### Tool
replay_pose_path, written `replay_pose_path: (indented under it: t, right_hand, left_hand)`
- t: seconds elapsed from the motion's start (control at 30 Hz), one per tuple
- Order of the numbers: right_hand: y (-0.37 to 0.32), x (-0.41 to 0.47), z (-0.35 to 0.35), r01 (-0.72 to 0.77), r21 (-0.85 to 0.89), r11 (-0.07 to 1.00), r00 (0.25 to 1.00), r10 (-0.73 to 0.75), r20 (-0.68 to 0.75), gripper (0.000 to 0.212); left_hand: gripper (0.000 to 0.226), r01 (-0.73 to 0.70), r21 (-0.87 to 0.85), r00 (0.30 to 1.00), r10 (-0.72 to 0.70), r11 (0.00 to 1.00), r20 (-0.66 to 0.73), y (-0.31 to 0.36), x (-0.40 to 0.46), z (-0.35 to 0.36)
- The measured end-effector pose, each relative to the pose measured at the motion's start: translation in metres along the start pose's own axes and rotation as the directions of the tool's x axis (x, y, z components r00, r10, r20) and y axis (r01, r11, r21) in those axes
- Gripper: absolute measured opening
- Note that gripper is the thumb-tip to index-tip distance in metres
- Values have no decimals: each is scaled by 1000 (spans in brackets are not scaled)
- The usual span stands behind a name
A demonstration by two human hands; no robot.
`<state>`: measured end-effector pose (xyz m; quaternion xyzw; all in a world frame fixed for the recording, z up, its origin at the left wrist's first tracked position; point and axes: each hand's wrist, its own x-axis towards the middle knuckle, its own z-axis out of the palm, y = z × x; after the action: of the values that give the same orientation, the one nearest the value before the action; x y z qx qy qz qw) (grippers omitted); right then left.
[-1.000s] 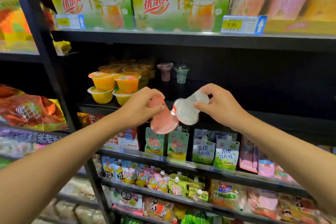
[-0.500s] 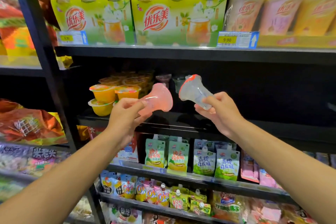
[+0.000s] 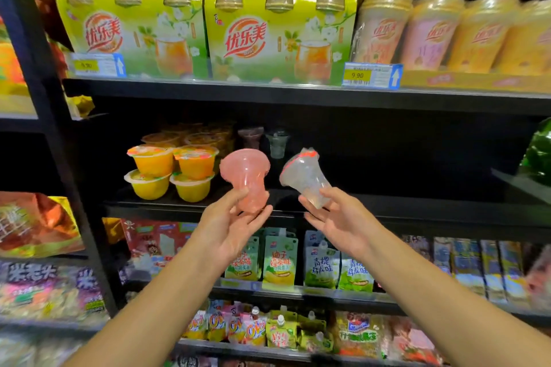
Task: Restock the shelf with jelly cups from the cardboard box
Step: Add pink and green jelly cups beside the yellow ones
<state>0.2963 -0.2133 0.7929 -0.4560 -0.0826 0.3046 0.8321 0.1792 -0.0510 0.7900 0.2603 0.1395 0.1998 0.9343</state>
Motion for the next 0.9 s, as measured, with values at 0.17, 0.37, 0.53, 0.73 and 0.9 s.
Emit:
replay_pose_path:
  t: [0.17,0.37,0.53,0.73,0.9]
  right_hand:
    - [29,-9,1,-43,-33,999,997,41,-59,22]
    - [46,-19,18,-38,242,970,999,38,4,24]
    - [43,-12,25,54,-161,986,999,-54,6,43]
    - [41,-13,30,18,-111,994,992,-4,125,34]
    - [42,-5,35,66,7,998,996,-67,59,18]
  left_hand:
    - [40,-161,362,986,162,918,29,6,5,-18]
    - [59,-237,519,968,246,821,53,14,4,-31]
    - [74,-250,582,968,211,774,135,10,3,-29]
    - [42,-259,638,965,178,725,191,10,3,-20]
    - [27,-231,571,972,165,787,166,11,9,-17]
